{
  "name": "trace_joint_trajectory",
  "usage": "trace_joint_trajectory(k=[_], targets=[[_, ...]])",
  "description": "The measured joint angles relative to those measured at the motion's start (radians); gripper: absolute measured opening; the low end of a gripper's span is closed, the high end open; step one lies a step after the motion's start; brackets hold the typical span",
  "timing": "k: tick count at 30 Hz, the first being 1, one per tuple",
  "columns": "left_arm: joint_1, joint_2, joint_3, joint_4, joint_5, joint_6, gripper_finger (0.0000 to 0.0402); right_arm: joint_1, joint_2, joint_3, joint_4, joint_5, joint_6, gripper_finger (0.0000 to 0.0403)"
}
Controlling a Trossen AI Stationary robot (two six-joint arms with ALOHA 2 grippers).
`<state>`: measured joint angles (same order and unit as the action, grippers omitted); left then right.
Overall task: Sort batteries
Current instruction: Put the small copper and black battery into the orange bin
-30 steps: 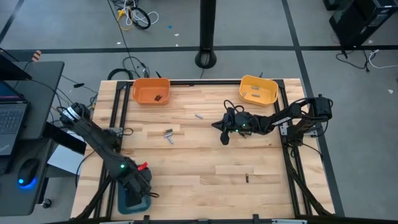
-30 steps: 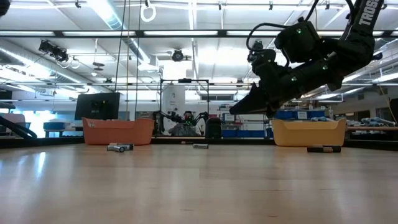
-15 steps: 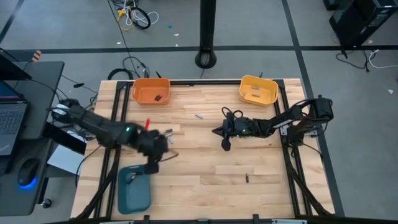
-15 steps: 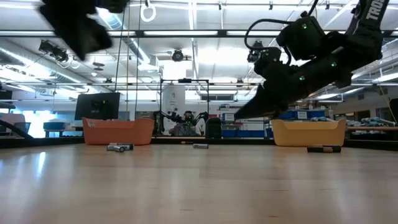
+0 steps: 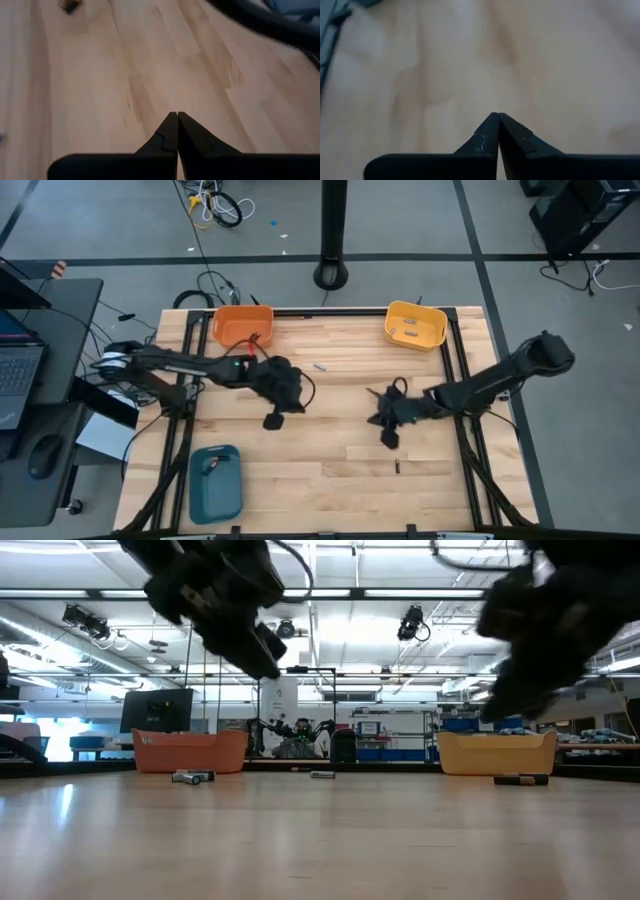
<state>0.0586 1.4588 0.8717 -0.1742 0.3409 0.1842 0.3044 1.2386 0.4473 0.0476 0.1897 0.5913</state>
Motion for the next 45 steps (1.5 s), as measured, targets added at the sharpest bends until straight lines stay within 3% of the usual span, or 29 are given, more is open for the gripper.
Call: trace_joint_trajectory(k=[7, 13, 21, 26, 32, 39, 45], targets=[[-0.007, 0.138, 0.01, 0.073, 0.003, 0.051, 0.0007, 0.28, -0.045, 0.014, -0.16, 0.0, 0.27, 0.0022], [-0.02, 0.182, 0.012, 0.139, -0.009, 0.046, 0.0009, 0.411, 0.035, 0.171, -0.402, 0.023, 0.388, 0.0057], [-0.038, 0.184, 0.012, 0.198, -0.016, 0.041, 0.0012, 0.432, 0.227, 0.349, -0.629, -0.062, 0.454, 0.0208], [-0.041, 0.184, 0.012, 0.202, -0.018, 0.04, 0.0012, 0.431, 0.337, 0.414, -0.683, -0.12, 0.372, 0.0311], [-0.041, 0.184, 0.012, 0.208, -0.018, 0.039, 0.0013, 0.423, 0.413, 0.472, -0.73, -0.123, 0.284, 0.0382], [-0.041, 0.184, 0.012, 0.208, -0.018, 0.036, 0.0013, 0.392, 0.44, 0.473, -0.728, -0.109, 0.243, 0.0396], [-0.041, 0.184, 0.011, 0.208, -0.019, 0.019, 0.0013, 0.385, 0.446, 0.468, -0.723, -0.132, 0.212, 0.036]])
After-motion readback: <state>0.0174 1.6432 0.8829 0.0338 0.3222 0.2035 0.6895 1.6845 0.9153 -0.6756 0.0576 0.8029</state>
